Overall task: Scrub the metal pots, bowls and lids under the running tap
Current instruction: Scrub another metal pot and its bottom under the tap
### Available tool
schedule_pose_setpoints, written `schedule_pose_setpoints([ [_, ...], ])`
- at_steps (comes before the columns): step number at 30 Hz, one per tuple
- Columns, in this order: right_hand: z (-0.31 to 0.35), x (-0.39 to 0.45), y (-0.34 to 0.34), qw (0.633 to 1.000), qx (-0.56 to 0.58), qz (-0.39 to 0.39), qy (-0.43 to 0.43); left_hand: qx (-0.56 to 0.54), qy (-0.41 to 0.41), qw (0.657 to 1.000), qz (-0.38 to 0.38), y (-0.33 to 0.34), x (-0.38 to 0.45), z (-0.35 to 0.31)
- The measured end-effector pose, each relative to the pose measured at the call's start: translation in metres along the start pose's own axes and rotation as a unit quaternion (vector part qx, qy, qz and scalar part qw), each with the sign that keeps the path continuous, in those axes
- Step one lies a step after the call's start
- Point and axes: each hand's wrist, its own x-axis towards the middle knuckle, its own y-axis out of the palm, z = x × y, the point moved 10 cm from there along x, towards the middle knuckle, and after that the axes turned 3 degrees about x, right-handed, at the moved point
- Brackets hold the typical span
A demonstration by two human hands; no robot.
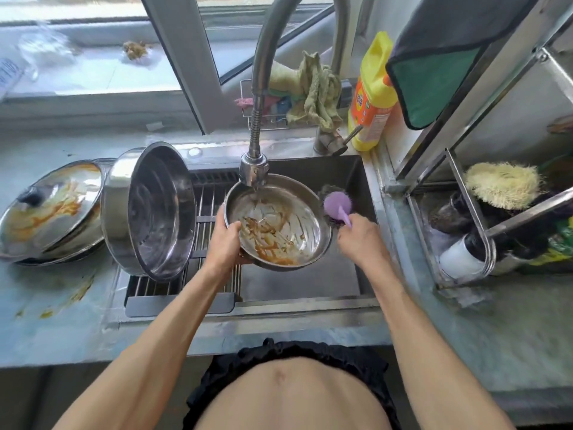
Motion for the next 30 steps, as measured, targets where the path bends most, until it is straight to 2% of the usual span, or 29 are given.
schedule_pose_setpoints([
  [2, 0.036, -0.003, 0.023, 0.995, -0.03, 0.047, -0.082, 0.026, 0.018, 0.999, 0.013, 0.0, -0.003, -0.006],
  [5, 0.074, -0.013, 0.063, 0.982, -0.031, 0.119, -0.147, 0.064, 0.054, 0.996, 0.025, 0.006, -0.008, -0.019],
  [8, 0.1, -0.028, 0.088, 0.965, -0.056, 0.146, -0.213, 0.07, 0.051, 0.996, 0.005, 0.002, -0.01, -0.022],
  [10, 0.098, -0.016, 0.086, 0.966, -0.091, 0.122, -0.207, 0.085, 0.055, 0.995, -0.002, -0.002, -0.013, -0.02],
  [13, 0.075, 0.012, 0.076, 0.975, -0.146, 0.087, -0.14, 0.103, 0.052, 0.993, 0.0, -0.006, -0.013, -0.017],
  [15, 0.08, -0.001, 0.087, 0.972, -0.142, 0.117, -0.145, 0.125, 0.047, 0.991, -0.01, -0.006, -0.009, -0.021],
  [17, 0.092, -0.028, 0.103, 0.962, -0.127, 0.179, -0.164, 0.137, 0.034, 0.99, -0.016, -0.004, -0.001, -0.023],
  [19, 0.088, -0.03, 0.106, 0.958, -0.122, 0.211, -0.15, 0.126, 0.009, 0.992, -0.015, -0.005, -0.003, -0.022],
  [23, 0.054, 0.007, 0.097, 0.962, -0.155, 0.206, -0.087, 0.097, -0.081, 0.992, 0.024, 0.001, -0.012, -0.007],
  [27, 0.07, -0.022, 0.12, 0.945, -0.145, 0.268, -0.121, 0.091, -0.097, 0.991, 0.031, 0.008, -0.005, -0.002],
  [30, 0.061, -0.004, 0.111, 0.953, -0.141, 0.242, -0.113, 0.082, -0.099, 0.991, 0.033, 0.009, -0.005, 0.002],
])
